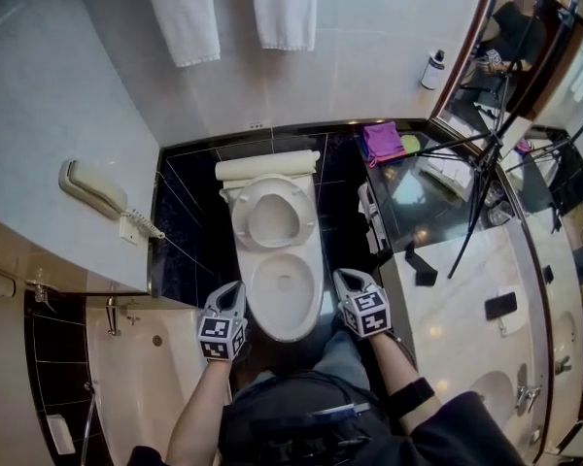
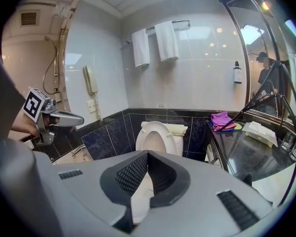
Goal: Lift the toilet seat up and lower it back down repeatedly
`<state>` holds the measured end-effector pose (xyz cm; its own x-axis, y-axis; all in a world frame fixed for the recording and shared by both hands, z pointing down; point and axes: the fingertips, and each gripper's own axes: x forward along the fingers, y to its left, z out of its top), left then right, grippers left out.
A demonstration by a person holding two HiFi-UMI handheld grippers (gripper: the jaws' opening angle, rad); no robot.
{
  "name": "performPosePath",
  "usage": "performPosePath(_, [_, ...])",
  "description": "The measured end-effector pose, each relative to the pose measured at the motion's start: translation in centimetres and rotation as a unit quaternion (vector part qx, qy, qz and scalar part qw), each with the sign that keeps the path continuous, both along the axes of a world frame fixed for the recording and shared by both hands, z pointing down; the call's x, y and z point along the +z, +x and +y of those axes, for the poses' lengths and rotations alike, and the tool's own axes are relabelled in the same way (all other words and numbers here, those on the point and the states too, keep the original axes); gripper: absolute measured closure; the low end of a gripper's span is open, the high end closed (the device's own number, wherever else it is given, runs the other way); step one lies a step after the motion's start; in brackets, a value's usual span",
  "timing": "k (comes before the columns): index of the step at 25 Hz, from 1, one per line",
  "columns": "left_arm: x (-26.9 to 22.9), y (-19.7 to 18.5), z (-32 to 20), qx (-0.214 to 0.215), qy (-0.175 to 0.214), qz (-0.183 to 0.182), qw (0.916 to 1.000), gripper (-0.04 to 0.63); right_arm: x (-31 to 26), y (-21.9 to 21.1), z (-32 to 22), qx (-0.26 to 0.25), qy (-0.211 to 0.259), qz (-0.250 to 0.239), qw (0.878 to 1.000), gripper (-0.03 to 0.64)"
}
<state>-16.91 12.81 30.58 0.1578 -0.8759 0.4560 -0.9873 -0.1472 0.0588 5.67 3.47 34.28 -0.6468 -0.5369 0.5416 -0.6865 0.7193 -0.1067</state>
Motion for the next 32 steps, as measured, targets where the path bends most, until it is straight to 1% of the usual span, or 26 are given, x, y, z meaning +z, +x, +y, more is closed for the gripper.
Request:
performPosePath(6, [-0.1, 0.0, 1.7, -0.003, 0.000, 0.006, 1.0000, 0.598, 0.5, 0.6, 1.8, 0.006, -0.004, 0.003, 1.000, 0.600])
performPosePath(12, [0.4, 0.9, 1.3, 0.004, -0.004, -0.007, 1.0000, 0.598, 0.8, 1.3, 1.6, 0.004, -0.005, 0.011, 1.000, 0.600])
performPosePath(16, [0.4, 1.4, 0.4, 0.005, -0.004, -0.014, 0.9999, 0.598, 1.1, 1.2, 0.6, -0.013, 0.001, 0.028, 1.000, 0.600])
performPosePath(22, [1.1, 1.4, -1.6, 0.000, -0.008, -0.021, 0.9997, 0.597, 0.3, -0.8, -2.6, -0.053, 0.040, 0.081, 0.995, 0.596])
performPosePath(26, [2.0, 1.3, -3.4, -0.010, -0.014, -0.021, 0.9996, 0.597, 0.1, -2.4, -6.1, -0.077, 0.064, 0.102, 0.990, 0.550])
performPosePath(29, [2.6, 1.3, -5.2, -0.018, -0.016, -0.021, 0.9995, 0.597, 0.3, -3.8, -9.1, -0.095, 0.078, 0.116, 0.986, 0.530])
performPosePath(32, [2.8, 1.7, -7.2, -0.021, -0.024, -0.018, 0.9993, 0.597, 1.4, -5.5, -12.0, -0.124, 0.087, 0.132, 0.980, 0.475])
